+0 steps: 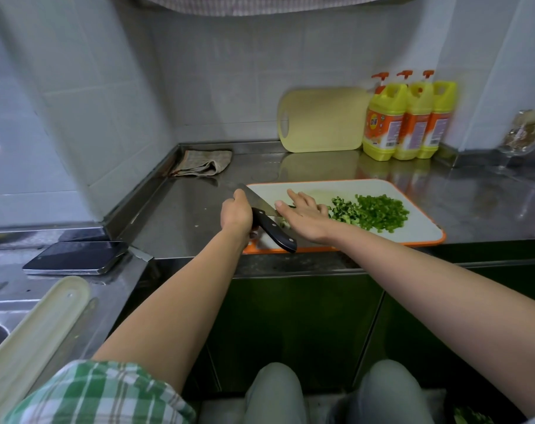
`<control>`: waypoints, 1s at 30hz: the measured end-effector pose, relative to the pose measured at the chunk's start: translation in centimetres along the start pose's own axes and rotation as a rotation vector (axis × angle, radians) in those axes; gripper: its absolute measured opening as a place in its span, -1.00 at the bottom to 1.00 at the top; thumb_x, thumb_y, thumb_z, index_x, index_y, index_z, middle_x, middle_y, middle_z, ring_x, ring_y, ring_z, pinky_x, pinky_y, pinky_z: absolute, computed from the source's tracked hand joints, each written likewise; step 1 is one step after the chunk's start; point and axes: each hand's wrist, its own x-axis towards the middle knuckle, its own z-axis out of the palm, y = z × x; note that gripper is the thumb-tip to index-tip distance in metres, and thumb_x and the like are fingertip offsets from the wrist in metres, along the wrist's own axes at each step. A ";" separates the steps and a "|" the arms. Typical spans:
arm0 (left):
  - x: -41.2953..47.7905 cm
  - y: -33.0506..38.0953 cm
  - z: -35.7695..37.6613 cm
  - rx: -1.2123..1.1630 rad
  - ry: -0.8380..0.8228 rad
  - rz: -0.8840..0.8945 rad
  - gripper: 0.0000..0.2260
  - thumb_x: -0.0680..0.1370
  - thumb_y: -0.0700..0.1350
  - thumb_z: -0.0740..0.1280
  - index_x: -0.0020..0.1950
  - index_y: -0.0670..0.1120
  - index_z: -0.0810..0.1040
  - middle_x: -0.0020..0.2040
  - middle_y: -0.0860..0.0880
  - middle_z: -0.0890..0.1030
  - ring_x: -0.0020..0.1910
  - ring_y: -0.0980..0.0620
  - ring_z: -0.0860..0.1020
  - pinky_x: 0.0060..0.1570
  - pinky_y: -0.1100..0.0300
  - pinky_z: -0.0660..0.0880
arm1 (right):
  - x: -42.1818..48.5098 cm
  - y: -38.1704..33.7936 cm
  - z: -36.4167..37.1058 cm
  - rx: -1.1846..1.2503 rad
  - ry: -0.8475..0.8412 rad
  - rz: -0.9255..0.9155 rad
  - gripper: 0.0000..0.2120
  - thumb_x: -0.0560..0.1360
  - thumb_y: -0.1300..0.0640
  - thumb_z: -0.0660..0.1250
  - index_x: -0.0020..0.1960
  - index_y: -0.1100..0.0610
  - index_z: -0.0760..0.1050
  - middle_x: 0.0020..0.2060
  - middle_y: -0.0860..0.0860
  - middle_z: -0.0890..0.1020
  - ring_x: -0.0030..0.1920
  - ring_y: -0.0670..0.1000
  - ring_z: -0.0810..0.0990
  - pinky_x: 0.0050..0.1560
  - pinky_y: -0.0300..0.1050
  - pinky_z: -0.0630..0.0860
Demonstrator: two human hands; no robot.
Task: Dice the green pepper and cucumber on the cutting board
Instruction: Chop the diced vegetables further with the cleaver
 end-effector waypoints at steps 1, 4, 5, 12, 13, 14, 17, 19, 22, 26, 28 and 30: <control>0.0 0.0 0.1 0.008 -0.007 0.002 -0.65 0.60 0.01 0.00 0.12 -0.19 0.45 -0.11 -0.14 0.50 -0.10 -0.14 0.48 -0.07 0.02 0.46 | -0.1 -0.1 -0.4 -0.005 0.029 0.007 -0.41 0.65 -0.21 -0.16 0.57 0.06 0.10 0.57 0.02 -0.01 0.55 0.03 -0.10 0.46 0.06 -0.10; 0.4 0.4 0.5 0.030 -0.019 0.050 -0.71 0.61 -0.03 0.01 -0.05 -0.19 0.41 -0.26 -0.14 0.44 -0.31 -0.11 0.45 -0.27 0.11 0.39 | -0.2 -0.5 -1.8 0.057 0.072 -0.112 -0.49 0.61 -0.22 0.09 0.46 0.01 0.35 0.35 0.06 0.37 0.38 0.09 0.29 0.33 0.01 0.24; 0.3 0.7 0.7 0.043 -0.019 0.065 -0.72 0.61 -0.05 0.01 -0.13 -0.18 0.39 -0.30 -0.14 0.44 -0.36 -0.12 0.44 -0.31 0.12 0.37 | -0.3 -0.6 -2.3 0.107 0.028 -0.142 -0.43 0.57 -0.21 0.21 0.48 0.04 0.32 0.25 0.04 0.44 0.27 0.07 0.42 0.21 -0.07 0.35; -0.8 2.5 3.7 -0.040 -0.181 0.152 -0.71 0.62 -0.12 0.01 0.01 -0.24 0.46 -0.26 -0.22 0.59 -0.50 -0.02 0.48 -0.49 0.22 0.39 | -0.8 0.2 -3.6 0.184 0.181 -0.041 -0.78 0.50 0.19 0.26 0.13 0.16 0.52 -0.28 0.09 0.58 -0.33 0.09 0.55 -0.35 -0.16 0.43; -0.9 2.5 4.0 -0.043 -0.209 0.159 -0.73 0.63 -0.11 0.01 0.05 -0.21 0.45 -0.22 -0.20 0.59 -0.44 -0.02 0.48 -0.45 0.20 0.39 | -0.8 0.7 -3.8 0.238 0.249 -0.010 -0.83 0.50 0.17 0.25 0.04 0.15 0.54 -0.34 0.07 0.56 -0.35 0.10 0.54 -0.35 -0.15 0.42; -0.6 2.3 4.3 -0.005 -0.221 0.185 -0.74 0.64 -0.10 0.04 0.09 -0.19 0.46 -0.17 -0.17 0.59 -0.36 -0.03 0.49 -0.37 0.17 0.41 | -0.7 1.3 -3.9 0.329 0.303 0.021 -0.87 0.51 0.16 0.24 -0.02 0.15 0.54 -0.40 0.06 0.53 -0.39 0.08 0.52 -0.36 -0.15 0.41; 0.5 0.8 4.4 0.390 -0.191 0.436 -0.77 0.59 -0.13 0.18 0.11 -0.10 0.61 -0.03 -0.04 0.62 -0.08 -0.04 0.53 -0.06 0.09 0.47 | -0.6 3.1 -4.6 0.711 0.411 0.094 -0.91 0.54 0.18 0.22 -0.13 0.15 0.46 -0.46 0.04 0.46 -0.49 0.01 0.42 -0.44 -0.16 0.35; 1.3 0.1 4.8 0.661 -0.164 0.619 -0.79 0.52 -0.17 0.27 0.02 -0.01 0.68 0.05 0.01 0.65 0.07 -0.03 0.54 0.10 0.09 0.48 | -0.6 4.3 -5.1 0.875 0.442 0.154 -0.84 0.56 0.20 0.20 -0.20 0.15 0.40 -0.47 0.04 0.44 -0.52 0.00 0.37 -0.50 -0.19 0.28; 1.9 0.1 5.9 0.941 -0.153 0.754 -0.78 0.49 -0.16 0.34 0.09 0.03 0.67 0.21 -0.04 0.58 0.26 -0.13 0.41 0.18 0.03 0.40 | -0.3 5.9 -5.3 0.960 0.441 0.221 -0.81 0.59 0.17 0.20 -0.20 0.16 0.39 -0.46 0.05 0.43 -0.52 0.00 0.36 -0.51 -0.20 0.26; 2.2 0.2 6.8 1.244 -0.195 0.801 -0.71 0.53 -0.15 0.32 0.23 0.04 0.61 0.18 -0.07 0.60 0.23 -0.14 0.36 0.06 0.07 0.35 | 0.3 7.3 -5.1 0.987 0.431 0.248 -0.79 0.60 0.15 0.20 -0.21 0.16 0.39 -0.47 0.04 0.44 -0.54 -0.02 0.36 -0.50 -0.20 0.27; 2.4 0.1 7.0 1.278 -0.192 0.823 -0.70 0.54 -0.14 0.31 0.25 0.04 0.60 0.14 -0.07 0.62 0.20 -0.13 0.37 0.02 0.08 0.34 | 0.5 7.6 -5.0 0.998 0.423 0.248 -0.79 0.60 0.15 0.20 -0.21 0.15 0.40 -0.48 0.03 0.44 -0.53 -0.02 0.35 -0.49 -0.19 0.26; 2.6 0.1 7.2 1.263 -0.181 0.844 -0.72 0.54 -0.16 0.30 0.23 0.03 0.60 0.12 -0.07 0.63 0.18 -0.13 0.39 0.01 0.08 0.34 | 0.5 7.9 -4.8 0.996 0.402 0.237 -0.79 0.60 0.14 0.20 -0.20 0.15 0.41 -0.49 0.03 0.44 -0.53 -0.02 0.35 -0.49 -0.19 0.26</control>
